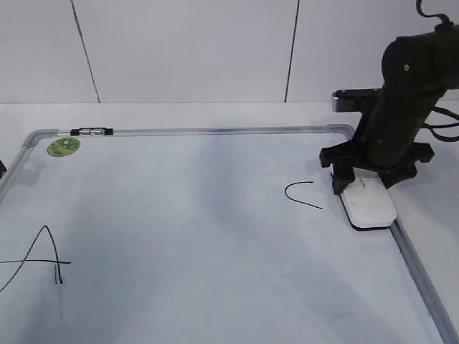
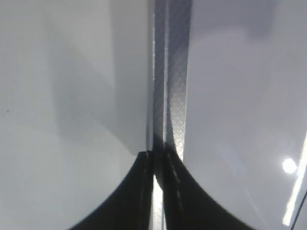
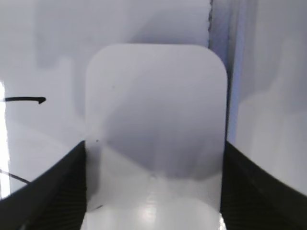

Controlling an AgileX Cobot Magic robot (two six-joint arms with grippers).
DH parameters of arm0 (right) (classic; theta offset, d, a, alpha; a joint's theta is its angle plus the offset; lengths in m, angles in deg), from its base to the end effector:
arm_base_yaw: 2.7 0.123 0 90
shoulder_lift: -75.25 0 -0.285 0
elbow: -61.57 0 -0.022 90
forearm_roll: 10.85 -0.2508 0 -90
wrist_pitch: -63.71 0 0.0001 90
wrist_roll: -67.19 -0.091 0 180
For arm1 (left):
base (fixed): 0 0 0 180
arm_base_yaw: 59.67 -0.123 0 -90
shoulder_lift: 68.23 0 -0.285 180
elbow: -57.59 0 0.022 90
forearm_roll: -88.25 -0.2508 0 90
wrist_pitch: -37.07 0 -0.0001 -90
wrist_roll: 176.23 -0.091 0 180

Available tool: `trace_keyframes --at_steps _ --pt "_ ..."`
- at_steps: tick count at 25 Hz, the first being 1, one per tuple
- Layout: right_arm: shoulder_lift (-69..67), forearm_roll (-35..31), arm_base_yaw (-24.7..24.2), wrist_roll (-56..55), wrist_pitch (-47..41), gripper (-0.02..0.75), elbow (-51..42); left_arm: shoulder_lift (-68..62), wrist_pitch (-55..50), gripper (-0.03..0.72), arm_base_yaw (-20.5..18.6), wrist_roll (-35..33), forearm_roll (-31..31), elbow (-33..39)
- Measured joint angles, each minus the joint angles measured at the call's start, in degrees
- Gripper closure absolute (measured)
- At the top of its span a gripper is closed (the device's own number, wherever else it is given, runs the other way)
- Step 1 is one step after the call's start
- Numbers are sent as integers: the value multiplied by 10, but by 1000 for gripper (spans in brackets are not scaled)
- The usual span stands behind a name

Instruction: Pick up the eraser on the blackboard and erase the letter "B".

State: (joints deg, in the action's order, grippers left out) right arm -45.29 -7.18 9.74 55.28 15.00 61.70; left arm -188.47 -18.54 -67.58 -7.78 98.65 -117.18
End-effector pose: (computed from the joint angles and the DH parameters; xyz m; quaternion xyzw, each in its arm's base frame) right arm 0.3812 0.0796 0.1712 -0.0234 0.9949 -0.0054 0.0981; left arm 0.3579 0.0360 0.1516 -0.0202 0.9970 -0.0748 0.0033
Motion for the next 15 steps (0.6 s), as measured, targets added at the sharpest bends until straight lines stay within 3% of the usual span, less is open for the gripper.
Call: trace_keyframes --at_steps 7,15 --pt "-8 -7 0 -1 -36 77 -1 0 0 657 0 0 0 0" --pt "-11 -2 1 -1 -98 69 38 0 0 657 0 0 0 0"
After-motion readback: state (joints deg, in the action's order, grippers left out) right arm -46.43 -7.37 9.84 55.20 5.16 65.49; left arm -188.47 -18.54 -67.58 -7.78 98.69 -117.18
